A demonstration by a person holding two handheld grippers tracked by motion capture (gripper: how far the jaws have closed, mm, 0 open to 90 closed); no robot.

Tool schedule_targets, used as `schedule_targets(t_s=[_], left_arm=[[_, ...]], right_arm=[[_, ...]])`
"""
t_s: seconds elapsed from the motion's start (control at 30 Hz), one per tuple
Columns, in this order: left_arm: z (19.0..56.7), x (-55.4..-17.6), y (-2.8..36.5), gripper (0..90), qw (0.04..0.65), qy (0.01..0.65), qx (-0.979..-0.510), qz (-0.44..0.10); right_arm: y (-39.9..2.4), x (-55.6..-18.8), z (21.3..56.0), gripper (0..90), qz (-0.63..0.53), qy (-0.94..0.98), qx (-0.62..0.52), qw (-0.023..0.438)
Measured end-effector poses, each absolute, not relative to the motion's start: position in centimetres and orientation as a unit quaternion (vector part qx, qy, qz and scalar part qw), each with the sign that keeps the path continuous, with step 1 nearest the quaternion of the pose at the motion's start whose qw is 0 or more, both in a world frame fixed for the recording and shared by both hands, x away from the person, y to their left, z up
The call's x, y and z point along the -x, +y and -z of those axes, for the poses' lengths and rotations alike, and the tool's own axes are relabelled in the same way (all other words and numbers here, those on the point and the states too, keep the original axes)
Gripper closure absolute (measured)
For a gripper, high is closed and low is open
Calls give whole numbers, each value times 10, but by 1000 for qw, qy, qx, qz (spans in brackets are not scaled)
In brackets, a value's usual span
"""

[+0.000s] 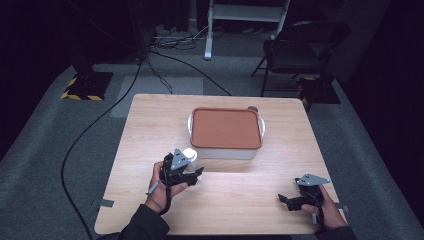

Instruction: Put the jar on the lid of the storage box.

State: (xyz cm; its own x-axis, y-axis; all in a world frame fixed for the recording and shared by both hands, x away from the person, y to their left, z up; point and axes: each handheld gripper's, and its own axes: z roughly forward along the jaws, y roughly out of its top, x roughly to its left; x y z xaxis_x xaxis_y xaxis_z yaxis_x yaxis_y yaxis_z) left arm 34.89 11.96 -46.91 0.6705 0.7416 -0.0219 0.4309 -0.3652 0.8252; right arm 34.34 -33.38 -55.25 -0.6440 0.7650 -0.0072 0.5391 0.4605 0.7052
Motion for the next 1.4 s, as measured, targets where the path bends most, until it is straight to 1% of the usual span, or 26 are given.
schedule_targets(t_s=[1.03,1.4], left_arm=[[459,-362,91,407,424,373,-804,-184],[440,-370,75,408,432,364,-804,-187]], right_arm=[[-334,-343,553,0,-344,839,-389,164],[-334,-343,553,0,-344,839,-389,164]])
